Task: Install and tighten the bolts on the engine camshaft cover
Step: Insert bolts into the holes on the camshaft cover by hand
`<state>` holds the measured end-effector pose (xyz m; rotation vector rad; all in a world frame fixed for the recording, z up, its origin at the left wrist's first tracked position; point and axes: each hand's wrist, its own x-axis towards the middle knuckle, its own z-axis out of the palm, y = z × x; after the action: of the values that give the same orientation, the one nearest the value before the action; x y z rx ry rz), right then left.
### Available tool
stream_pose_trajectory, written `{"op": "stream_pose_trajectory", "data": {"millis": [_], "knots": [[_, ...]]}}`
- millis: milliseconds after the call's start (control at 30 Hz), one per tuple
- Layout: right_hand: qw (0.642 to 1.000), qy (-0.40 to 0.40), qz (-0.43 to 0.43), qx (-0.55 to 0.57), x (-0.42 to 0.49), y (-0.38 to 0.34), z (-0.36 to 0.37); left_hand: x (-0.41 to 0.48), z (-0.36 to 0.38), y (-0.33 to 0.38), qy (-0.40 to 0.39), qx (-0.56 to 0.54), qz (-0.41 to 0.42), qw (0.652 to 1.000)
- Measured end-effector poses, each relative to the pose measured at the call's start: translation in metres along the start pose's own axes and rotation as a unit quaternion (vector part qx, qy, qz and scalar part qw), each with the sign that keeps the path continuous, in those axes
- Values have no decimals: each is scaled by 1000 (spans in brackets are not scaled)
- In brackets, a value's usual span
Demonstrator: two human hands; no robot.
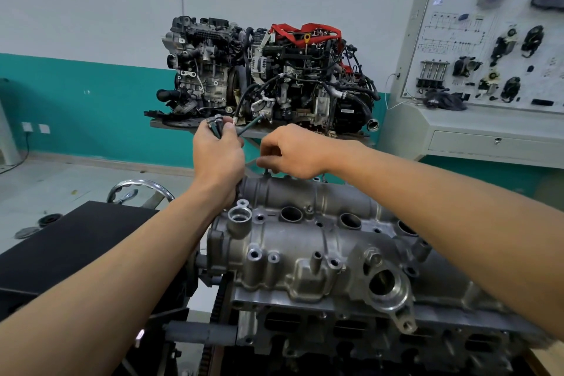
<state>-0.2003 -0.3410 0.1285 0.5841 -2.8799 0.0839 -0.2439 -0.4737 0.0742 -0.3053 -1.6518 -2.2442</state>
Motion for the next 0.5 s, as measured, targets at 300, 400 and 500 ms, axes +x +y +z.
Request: {"op": "stream_pose_trajectory", "data": {"millis": [300,400,500], "knots": [[996,82,-2,-34,-6,3,16,2,3,3,25,-17,-18,999],[995,94,16,-23,-6,3,19,3,5,5,36,-16,-26,999],[995,89,32,-26,-5,2,21,4,5,5,37,-12,-34,999]]}}
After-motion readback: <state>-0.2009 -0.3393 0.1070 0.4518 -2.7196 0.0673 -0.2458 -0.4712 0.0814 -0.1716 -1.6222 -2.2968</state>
